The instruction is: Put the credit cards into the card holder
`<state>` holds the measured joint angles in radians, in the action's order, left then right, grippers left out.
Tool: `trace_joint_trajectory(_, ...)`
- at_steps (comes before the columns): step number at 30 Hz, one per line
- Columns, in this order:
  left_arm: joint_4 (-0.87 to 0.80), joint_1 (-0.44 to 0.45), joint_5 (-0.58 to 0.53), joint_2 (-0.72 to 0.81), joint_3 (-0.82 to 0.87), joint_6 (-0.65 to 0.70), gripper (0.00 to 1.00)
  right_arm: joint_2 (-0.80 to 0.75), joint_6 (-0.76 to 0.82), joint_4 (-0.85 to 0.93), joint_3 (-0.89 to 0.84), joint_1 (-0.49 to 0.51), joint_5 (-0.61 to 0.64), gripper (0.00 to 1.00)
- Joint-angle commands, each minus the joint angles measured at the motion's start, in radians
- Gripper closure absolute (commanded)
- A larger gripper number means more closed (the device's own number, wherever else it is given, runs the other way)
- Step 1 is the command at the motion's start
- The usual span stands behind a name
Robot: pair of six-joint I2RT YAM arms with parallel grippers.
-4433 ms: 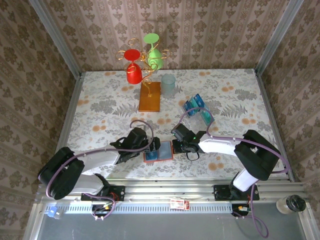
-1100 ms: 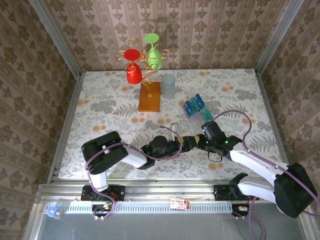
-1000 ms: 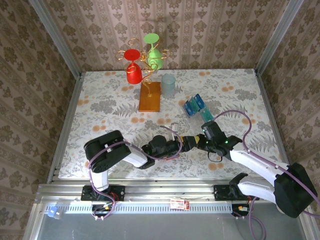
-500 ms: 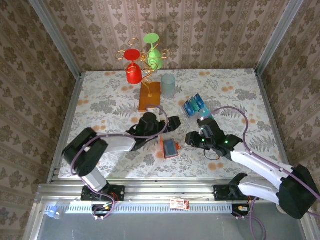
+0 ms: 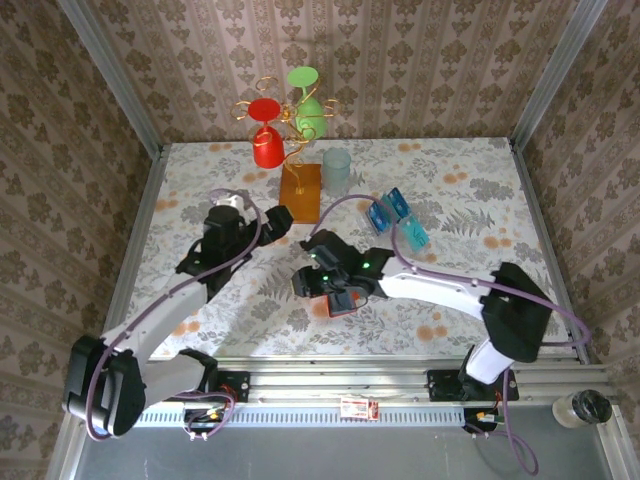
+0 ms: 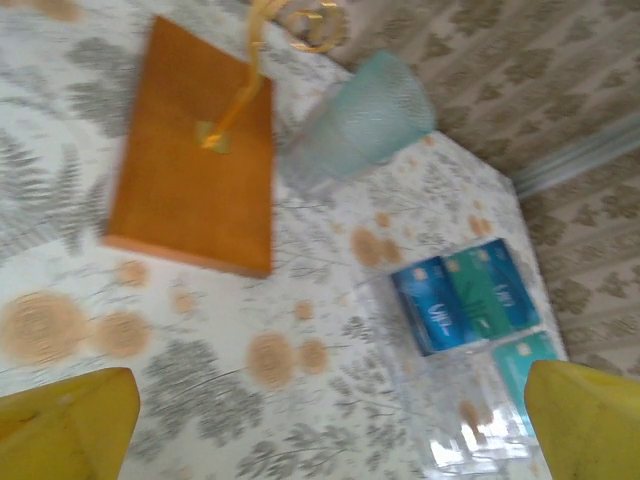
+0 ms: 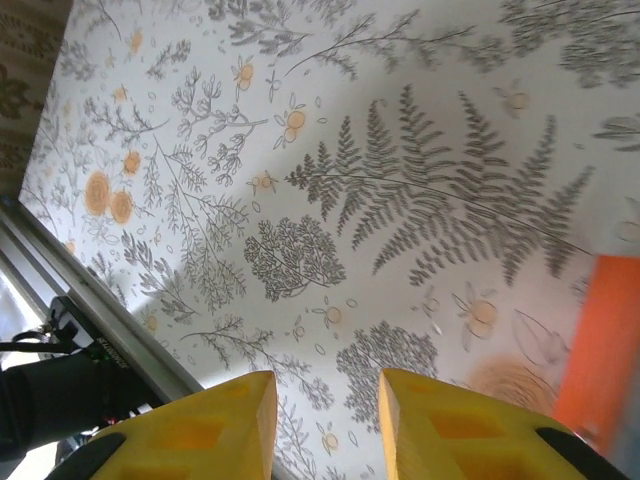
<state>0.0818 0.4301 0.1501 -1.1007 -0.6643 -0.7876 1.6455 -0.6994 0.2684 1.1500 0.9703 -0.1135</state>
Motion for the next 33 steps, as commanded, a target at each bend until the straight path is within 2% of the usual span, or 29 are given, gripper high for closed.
trace_joint_trajectory(1, -0.136, -0.045, 0.028, 0.036, 0.048, 0.036, 0.00, 0.077, 0.037, 0.073, 0.071, 0.010, -0.008, 0.69)
trace_joint_trajectory(7, -0.162, -0.054, 0.067, 0.048, 0.097, 0.053, 0.00, 0.111, 0.060, 0.142, 0.070, -0.011, 0.043, 0.72)
trace_joint_trajectory(17, -0.208, 0.019, 0.039, 0.026, 0.102, 0.100, 0.00, -0.023, 0.022, 0.050, -0.179, -0.143, 0.071, 0.75)
trace_joint_trajectory(18, -0.215, 0.062, 0.028, 0.019, 0.097, 0.105, 0.00, -0.034, 0.015, 0.028, -0.209, -0.153, 0.069, 0.75)
trace_joint_trajectory(24, -0.229, 0.185, -0.042, -0.048, 0.069, 0.132, 0.00, -0.071, -0.032, -0.083, -0.342, -0.198, 0.063, 0.77)
trace_joint_trajectory(33, -0.221, 0.360, -0.127, -0.169, 0.033, 0.138, 0.00, -0.080, -0.078, -0.171, -0.420, -0.210, 0.036, 0.78)
